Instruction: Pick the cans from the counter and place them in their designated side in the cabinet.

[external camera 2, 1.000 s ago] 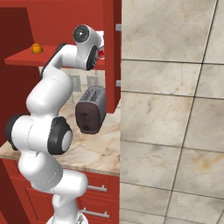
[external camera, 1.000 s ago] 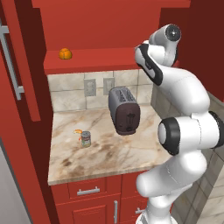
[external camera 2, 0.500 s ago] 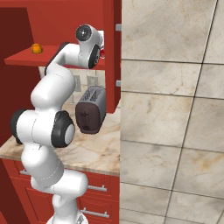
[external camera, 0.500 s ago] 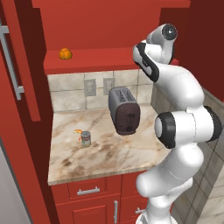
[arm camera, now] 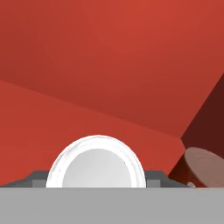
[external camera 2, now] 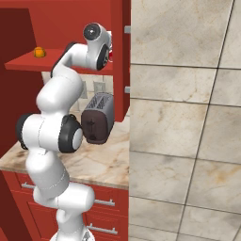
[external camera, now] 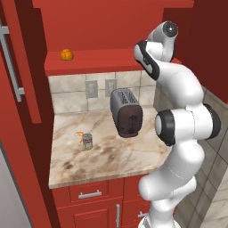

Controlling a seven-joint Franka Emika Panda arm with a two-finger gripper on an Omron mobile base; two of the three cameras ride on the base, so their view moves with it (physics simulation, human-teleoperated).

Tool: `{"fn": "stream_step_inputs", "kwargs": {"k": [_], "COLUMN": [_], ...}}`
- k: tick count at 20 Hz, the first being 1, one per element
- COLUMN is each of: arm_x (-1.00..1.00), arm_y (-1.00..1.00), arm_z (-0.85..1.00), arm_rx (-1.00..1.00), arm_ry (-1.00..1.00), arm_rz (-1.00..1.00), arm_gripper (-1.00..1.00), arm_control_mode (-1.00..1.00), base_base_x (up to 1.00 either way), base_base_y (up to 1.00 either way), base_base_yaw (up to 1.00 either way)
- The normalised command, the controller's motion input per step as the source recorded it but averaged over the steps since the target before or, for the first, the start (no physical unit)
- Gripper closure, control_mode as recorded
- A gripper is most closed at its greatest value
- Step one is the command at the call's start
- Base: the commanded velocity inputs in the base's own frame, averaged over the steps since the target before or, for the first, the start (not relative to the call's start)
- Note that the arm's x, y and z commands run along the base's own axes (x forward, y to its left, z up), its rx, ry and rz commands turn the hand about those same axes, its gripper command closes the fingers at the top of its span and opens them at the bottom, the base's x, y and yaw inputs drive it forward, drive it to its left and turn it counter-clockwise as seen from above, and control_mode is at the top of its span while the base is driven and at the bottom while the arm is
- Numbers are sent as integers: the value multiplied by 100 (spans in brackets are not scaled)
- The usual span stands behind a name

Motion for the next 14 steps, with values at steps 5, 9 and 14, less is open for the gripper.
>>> {"fn": "stream_step_inputs", "kwargs": {"k": [5, 9, 14], "arm_x": [10, 3, 2], "arm_y": [-1, 0, -4], "arm_z": [-19, -18, -2], "arm_rx": [0, 0, 0], "arm_ry": [1, 0, -4], "arm_rz": [0, 0, 0], "arm_gripper": [100, -100, -100], "arm_control_mode": [-100, -100, -100], "base_base_x": [0, 0, 0], "base_base_y": [0, 0, 0], "base_base_yaw": [0, 0, 0]}}
